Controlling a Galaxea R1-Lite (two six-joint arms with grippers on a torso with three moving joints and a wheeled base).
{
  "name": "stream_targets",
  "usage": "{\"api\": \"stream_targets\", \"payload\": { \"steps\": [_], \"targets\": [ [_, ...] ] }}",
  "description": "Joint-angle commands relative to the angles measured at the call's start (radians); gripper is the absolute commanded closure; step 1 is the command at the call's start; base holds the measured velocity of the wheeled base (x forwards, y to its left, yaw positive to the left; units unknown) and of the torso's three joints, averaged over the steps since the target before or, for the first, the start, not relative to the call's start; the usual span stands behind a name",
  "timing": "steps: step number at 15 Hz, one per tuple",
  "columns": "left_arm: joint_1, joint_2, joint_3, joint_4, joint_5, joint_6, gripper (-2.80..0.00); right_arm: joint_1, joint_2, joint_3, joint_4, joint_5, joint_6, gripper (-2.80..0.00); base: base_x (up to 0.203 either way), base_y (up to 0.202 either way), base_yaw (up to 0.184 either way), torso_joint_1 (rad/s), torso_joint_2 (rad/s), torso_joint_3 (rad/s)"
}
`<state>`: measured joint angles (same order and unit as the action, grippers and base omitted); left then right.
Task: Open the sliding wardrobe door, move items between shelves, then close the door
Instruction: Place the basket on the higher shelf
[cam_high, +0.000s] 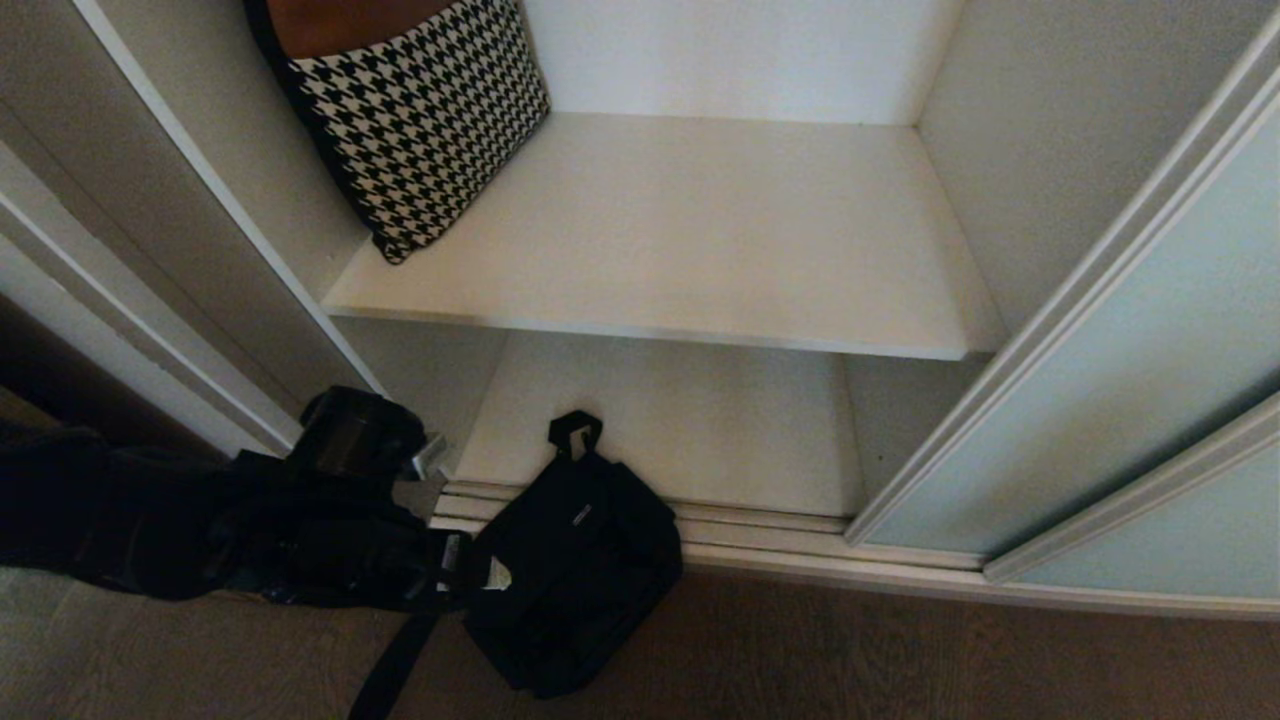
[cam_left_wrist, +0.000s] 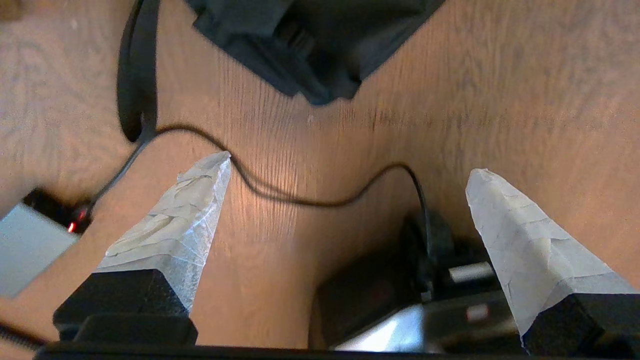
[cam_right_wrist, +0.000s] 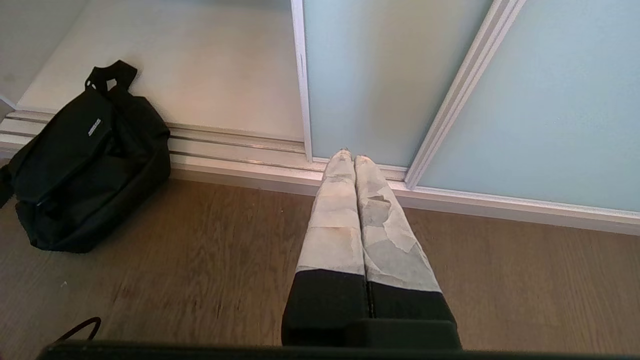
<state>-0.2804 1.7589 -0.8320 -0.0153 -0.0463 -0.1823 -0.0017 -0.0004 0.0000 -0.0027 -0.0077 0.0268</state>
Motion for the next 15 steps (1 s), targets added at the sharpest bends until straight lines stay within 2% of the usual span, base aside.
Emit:
{"api": "stream_targets", "payload": {
  "steps": [1, 4, 5, 7, 12, 15],
  "targets": [
    [0.003, 0.111, 0.024, -0.154, 0.000, -0.007, -2.80, 0.000, 0.000, 0.002, 0.000, 0.000, 0.001, 0.00, 0.000, 0.000, 0.000, 0.000, 0.00, 0.000],
    [0.003, 0.187, 0.055, -0.438, 0.005, -0.004, -2.80, 0.000, 0.000, 0.002, 0.000, 0.000, 0.000, 0.00, 0.000, 0.000, 0.000, 0.000, 0.00, 0.000],
    [0.003, 0.234, 0.080, -0.544, 0.011, 0.015, -2.80, 0.000, 0.000, 0.002, 0.000, 0.000, 0.001, 0.00, 0.000, 0.000, 0.000, 0.000, 0.00, 0.000],
    [0.003, 0.330, 0.102, -0.670, 0.042, 0.079, -2.80, 0.000, 0.000, 0.002, 0.000, 0.000, 0.001, 0.00, 0.000, 0.000, 0.000, 0.000, 0.00, 0.000],
    [0.027, 0.524, -0.003, -0.744, 0.053, 0.144, -2.80, 0.000, 0.000, 0.001, 0.000, 0.000, 0.001, 0.00, 0.000, 0.000, 0.000, 0.000, 0.00, 0.000],
    [0.042, 0.684, -0.121, -0.784, 0.051, 0.201, -2.80, 0.000, 0.000, 0.002, 0.000, 0.000, 0.001, 0.00, 0.000, 0.000, 0.000, 0.000, 0.00, 0.000]
  ]
}}
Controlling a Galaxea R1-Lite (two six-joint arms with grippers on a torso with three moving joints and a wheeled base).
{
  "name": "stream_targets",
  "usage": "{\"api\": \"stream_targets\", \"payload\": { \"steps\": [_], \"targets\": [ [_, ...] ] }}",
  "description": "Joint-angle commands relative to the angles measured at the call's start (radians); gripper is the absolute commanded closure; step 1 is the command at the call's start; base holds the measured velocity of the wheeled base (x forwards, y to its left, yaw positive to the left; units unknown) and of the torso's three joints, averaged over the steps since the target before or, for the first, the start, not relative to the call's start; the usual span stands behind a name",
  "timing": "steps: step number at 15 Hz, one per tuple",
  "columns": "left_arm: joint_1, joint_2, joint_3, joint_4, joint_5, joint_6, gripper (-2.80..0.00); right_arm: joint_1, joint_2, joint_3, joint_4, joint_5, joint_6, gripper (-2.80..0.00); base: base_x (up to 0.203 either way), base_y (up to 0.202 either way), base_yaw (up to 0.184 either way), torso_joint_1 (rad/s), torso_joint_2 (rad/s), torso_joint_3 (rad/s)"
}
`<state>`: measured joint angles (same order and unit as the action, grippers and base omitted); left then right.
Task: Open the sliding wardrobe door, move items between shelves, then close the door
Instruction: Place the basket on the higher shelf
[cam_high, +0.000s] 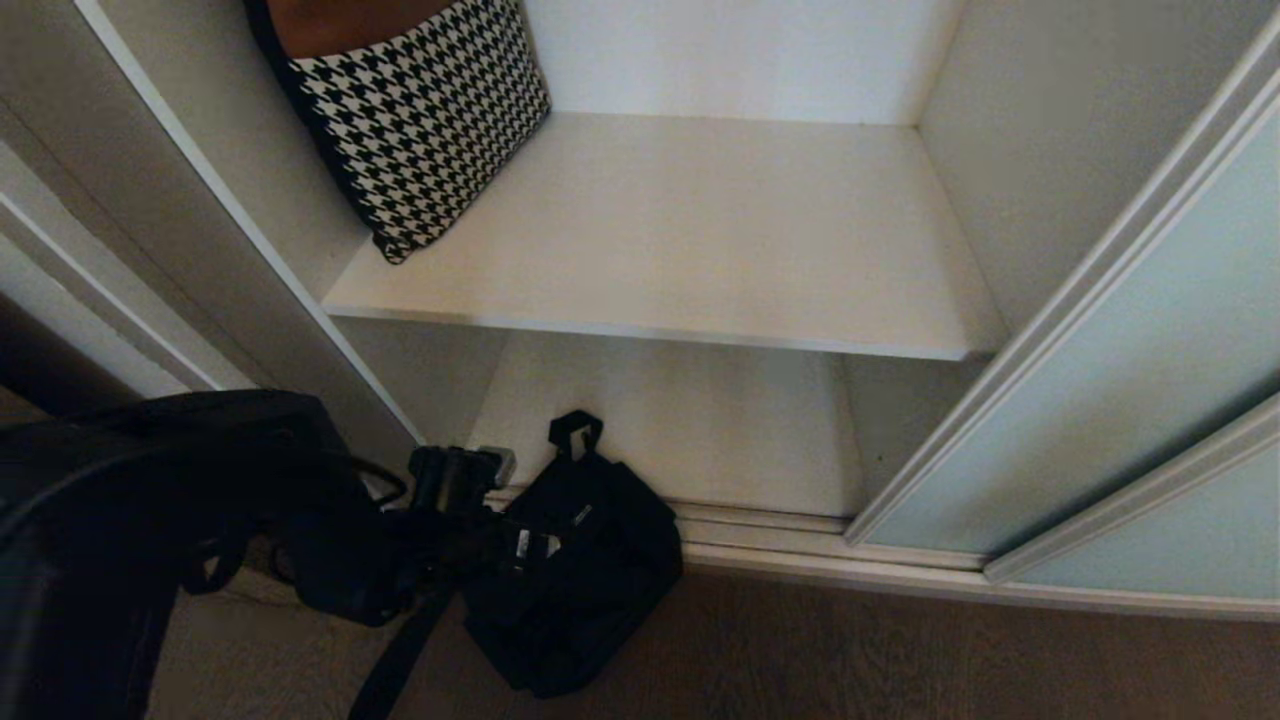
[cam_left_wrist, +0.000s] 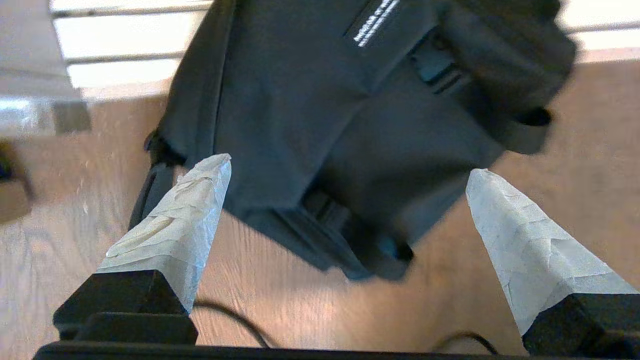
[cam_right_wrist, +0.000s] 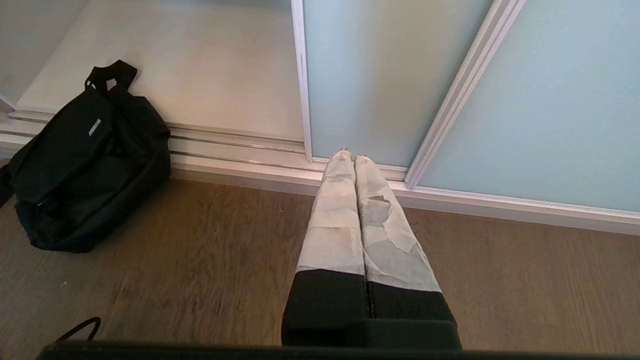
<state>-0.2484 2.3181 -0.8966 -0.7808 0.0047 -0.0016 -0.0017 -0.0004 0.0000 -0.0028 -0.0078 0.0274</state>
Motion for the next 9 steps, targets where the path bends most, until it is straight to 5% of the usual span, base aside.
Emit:
{"api": "stream_targets", "payload": {
  "steps": [1, 5, 9],
  "targets": [
    [0.021, 0.170, -0.097, -0.055, -0.001, 0.053, -2.80, 0.000, 0.000, 0.002, 0.000, 0.000, 0.000, 0.00, 0.000, 0.000, 0.000, 0.000, 0.00, 0.000],
    [0.070, 0.287, -0.229, -0.133, -0.095, 0.182, -2.80, 0.000, 0.000, 0.002, 0.000, 0.000, 0.000, 0.00, 0.000, 0.000, 0.000, 0.000, 0.00, 0.000],
    [0.086, 0.324, -0.358, -0.095, -0.164, 0.192, -2.80, 0.000, 0.000, 0.002, 0.000, 0.000, 0.000, 0.00, 0.000, 0.000, 0.000, 0.000, 0.00, 0.000]
  ]
}}
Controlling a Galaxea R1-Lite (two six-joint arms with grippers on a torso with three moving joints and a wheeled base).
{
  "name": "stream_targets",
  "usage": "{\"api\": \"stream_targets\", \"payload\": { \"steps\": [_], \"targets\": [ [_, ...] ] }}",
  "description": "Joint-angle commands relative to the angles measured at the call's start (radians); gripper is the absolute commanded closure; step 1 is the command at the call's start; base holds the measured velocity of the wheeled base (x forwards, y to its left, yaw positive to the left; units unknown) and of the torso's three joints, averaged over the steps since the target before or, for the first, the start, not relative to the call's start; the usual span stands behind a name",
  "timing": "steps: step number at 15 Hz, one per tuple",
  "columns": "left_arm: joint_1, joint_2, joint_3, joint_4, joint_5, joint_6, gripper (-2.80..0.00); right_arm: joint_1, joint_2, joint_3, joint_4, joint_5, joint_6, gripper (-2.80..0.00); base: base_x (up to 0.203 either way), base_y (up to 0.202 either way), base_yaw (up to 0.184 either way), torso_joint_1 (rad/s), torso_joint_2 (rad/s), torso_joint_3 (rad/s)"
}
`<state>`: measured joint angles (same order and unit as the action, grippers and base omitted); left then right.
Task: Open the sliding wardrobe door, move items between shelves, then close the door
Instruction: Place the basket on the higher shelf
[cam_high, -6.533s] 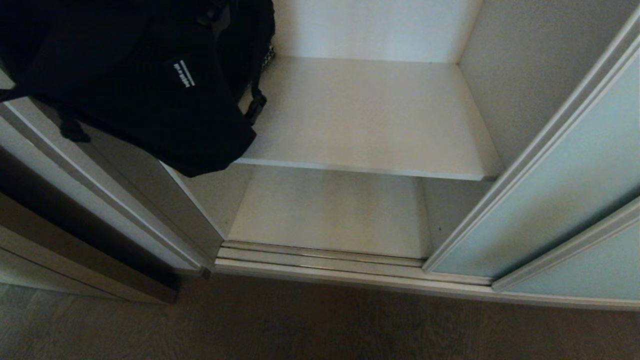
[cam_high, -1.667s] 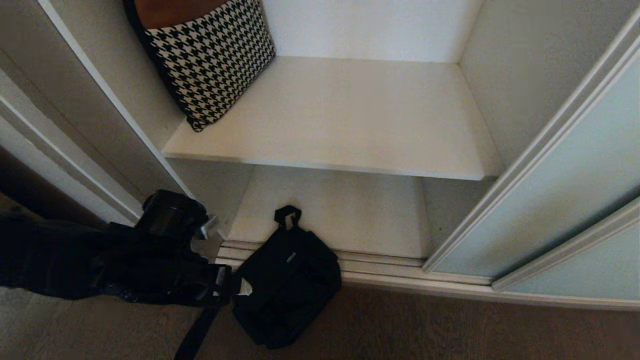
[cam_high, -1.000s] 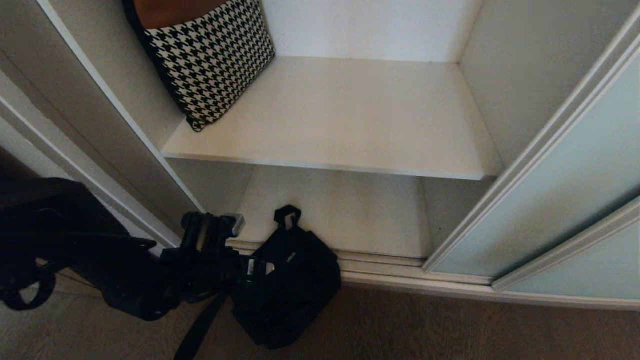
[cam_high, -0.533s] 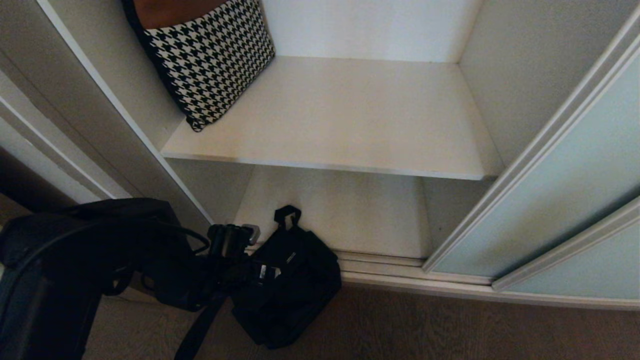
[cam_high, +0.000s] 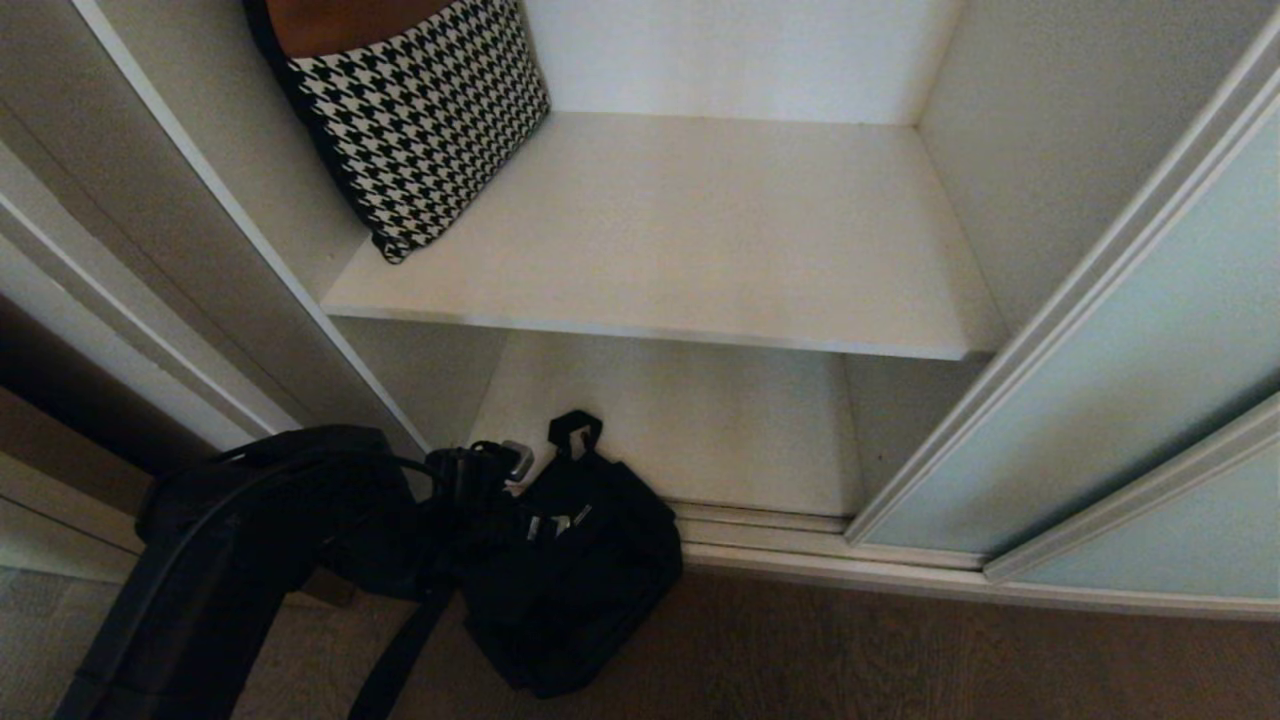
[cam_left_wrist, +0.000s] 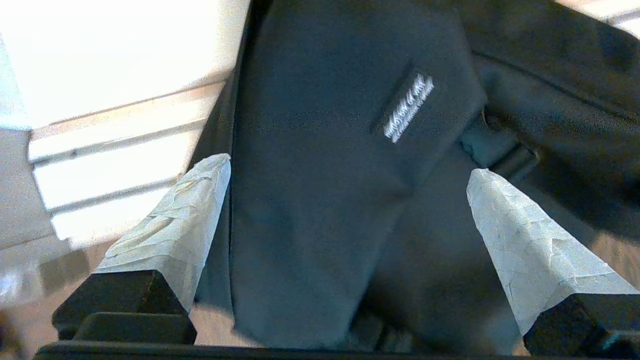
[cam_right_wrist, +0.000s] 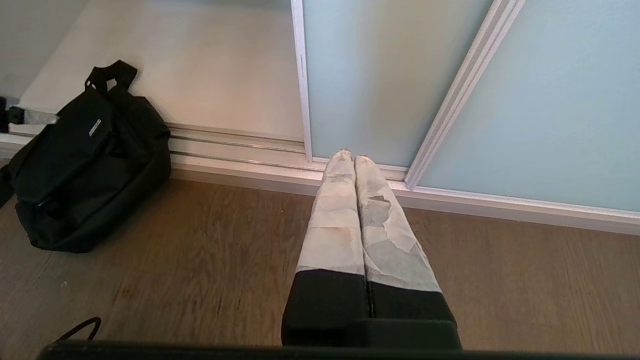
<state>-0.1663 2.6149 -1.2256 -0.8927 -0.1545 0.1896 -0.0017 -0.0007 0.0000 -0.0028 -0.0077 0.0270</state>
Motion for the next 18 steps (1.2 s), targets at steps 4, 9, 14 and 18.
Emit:
{"api": "stream_targets", "payload": {
  "steps": [4, 9, 14, 18],
  "targets": [
    [-0.011, -0.052, -0.029, 0.303, -0.028, -0.057, -2.80, 0.000, 0.001, 0.002, 0.000, 0.000, 0.001, 0.00, 0.000, 0.000, 0.000, 0.000, 0.00, 0.000],
    [-0.112, -0.178, 0.088, 0.351, -0.018, -0.241, -2.80, 0.000, 0.001, 0.002, 0.000, 0.000, 0.001, 0.00, 0.000, 0.000, 0.000, 0.000, 0.00, 0.000],
    [-0.147, -0.230, 0.123, 0.347, 0.054, -0.245, -2.80, 0.000, 0.001, 0.002, 0.000, 0.000, 0.001, 0.00, 0.000, 0.000, 0.000, 0.000, 0.00, 0.000],
    [-0.144, -0.214, 0.126, 0.379, 0.052, -0.169, -2.80, 0.000, 0.001, 0.002, 0.000, 0.000, 0.001, 0.00, 0.000, 0.000, 0.000, 0.001, 0.00, -0.018]
  ]
}}
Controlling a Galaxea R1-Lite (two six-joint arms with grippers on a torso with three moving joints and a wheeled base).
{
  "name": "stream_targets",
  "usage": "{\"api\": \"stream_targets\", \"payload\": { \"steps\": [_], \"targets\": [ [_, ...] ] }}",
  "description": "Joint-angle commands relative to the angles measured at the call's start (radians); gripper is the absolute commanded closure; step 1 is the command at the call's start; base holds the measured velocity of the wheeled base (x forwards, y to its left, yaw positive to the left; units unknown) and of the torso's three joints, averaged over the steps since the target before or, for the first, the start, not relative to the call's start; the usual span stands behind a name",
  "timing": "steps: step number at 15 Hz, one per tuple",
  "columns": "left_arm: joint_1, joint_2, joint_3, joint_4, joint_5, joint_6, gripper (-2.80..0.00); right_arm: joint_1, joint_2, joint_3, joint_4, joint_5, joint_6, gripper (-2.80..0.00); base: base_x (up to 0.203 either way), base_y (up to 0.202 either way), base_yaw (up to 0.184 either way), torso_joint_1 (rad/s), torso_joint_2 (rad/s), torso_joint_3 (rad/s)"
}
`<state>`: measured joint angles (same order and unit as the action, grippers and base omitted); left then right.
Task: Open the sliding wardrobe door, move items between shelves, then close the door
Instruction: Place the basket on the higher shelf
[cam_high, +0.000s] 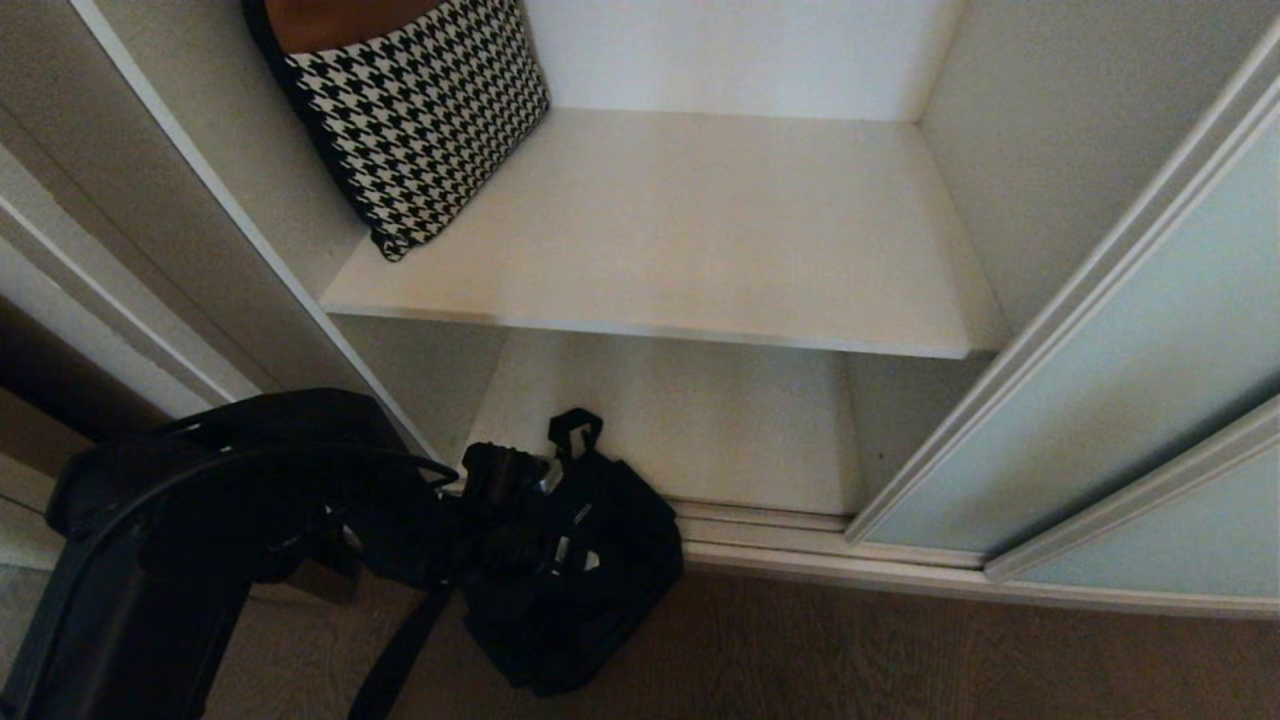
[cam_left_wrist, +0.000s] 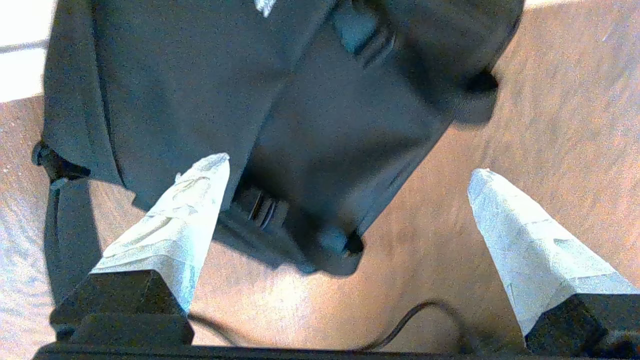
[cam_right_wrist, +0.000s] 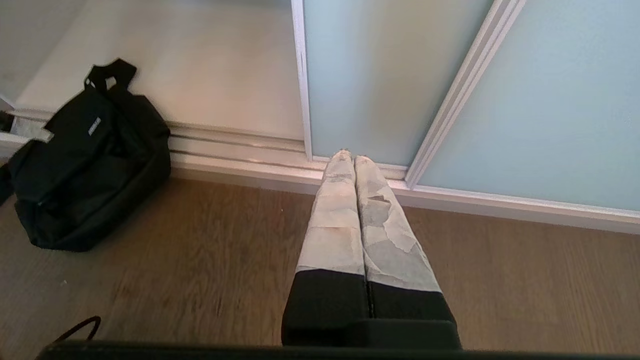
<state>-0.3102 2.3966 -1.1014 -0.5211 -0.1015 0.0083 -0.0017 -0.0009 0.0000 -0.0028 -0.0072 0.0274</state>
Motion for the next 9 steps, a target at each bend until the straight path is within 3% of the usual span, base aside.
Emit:
{"api": "stream_targets", "payload": {
  "steps": [1, 9],
  "targets": [
    [0.000, 0.007, 0.003, 0.014, -0.004, 0.015, -2.80, 0.000, 0.001, 0.002, 0.000, 0.000, 0.000, 0.00, 0.000, 0.000, 0.000, 0.002, 0.00, -0.129],
    [-0.001, 0.035, -0.015, 0.013, 0.002, 0.016, -2.80, 0.000, 0.001, 0.002, 0.000, 0.000, -0.001, 0.00, 0.000, 0.000, 0.000, 0.003, 0.00, -0.188]
  ]
}}
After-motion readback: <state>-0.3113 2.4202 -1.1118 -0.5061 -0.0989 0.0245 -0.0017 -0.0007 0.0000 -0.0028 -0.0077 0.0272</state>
